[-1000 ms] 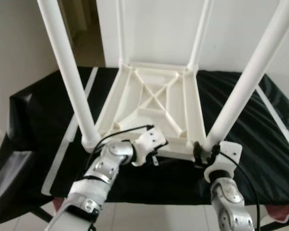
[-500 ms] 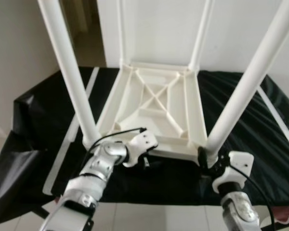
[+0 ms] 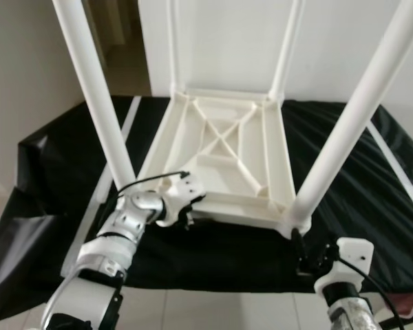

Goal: Building children table

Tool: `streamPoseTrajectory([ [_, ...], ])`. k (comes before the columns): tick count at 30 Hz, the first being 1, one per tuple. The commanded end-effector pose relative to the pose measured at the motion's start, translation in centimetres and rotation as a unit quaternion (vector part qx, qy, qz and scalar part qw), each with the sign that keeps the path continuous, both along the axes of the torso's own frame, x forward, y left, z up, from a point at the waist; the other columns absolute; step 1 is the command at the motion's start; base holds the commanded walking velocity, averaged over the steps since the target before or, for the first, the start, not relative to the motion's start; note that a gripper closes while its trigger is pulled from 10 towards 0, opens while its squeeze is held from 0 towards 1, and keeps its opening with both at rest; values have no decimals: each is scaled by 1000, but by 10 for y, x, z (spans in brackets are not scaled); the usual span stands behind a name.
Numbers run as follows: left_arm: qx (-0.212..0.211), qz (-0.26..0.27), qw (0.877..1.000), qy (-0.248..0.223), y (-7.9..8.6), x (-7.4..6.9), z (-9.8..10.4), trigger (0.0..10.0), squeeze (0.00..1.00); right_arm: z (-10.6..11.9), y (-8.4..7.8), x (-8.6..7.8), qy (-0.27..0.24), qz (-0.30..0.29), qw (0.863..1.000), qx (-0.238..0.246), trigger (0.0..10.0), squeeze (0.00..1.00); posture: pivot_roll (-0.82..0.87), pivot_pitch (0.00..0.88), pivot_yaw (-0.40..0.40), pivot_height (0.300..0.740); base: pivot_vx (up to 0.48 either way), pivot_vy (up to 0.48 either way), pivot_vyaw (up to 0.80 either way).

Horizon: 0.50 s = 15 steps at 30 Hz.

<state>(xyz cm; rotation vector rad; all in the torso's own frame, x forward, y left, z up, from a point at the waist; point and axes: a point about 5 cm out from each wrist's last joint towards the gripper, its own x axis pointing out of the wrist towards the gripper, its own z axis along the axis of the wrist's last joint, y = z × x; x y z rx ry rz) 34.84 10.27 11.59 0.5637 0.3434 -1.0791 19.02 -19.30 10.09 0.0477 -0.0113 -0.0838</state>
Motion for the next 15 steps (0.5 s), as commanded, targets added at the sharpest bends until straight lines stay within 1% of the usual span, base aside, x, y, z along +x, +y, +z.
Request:
streamPoseTrajectory([
  [1, 6, 156, 982, -110, 13, 17, 6, 10000, 0, 3, -3, -2, -7, -8, 1000, -4, 10000, 0, -90, 0, 23, 740, 0, 0, 0],
  [3, 15, 168, 981, -100, 20, 18, 4, 10000, 0, 5, -6, -2, -15, -21, 1000, -2, 10000, 0, -91, 0, 27, 740, 0, 0, 0],
  [6, 17, 171, 980, -97, 22, 18, 3, 10000, 0, 5, -7, -3, -18, -25, 1000, -2, 10000, 0, -91, 0, 27, 740, 0, 0, 0],
  [7, 44, 210, 974, -72, 39, 18, -6, 10000, 0, 8, -12, -3, -26, -50, 998, -3, 10000, 0, -84, 0, 32, 740, 0, 0, 0],
  [8, 52, 225, 971, -60, 44, 17, -9, 10000, 0, 8, -13, -3, -27, -56, 998, -2, 10000, 0, -84, 0, 32, 740, 0, 0, 0],
  [9, 52, 225, 971, -60, 44, 17, -9, 10000, 0, 8, -13, -3, -27, -56, 998, -2, 10000, 0, -84, 0, 32, 740, 0, 0, 0],
  [12, 61, 253, 964, -48, 55, 17, -13, 10000, 0, 9, -14, -1, -29, -64, 998, 1, 10000, 0, -80, 0, 27, 740, 0, 0, 0],
  [14, 63, 255, 964, -43, 57, 16, -15, 10000, 0, 9, -13, 0, -30, -65, 997, 3, 10000, 0, -81, 0, 26, 740, 0, 0, 0],
  [15, 74, 255, 963, -44, 60, 14, -18, 10000, 0, 10, -12, 3, -33, -61, 998, 5, 10000, 0, -80, 0, 25, 740, 0, 0, 0],
])
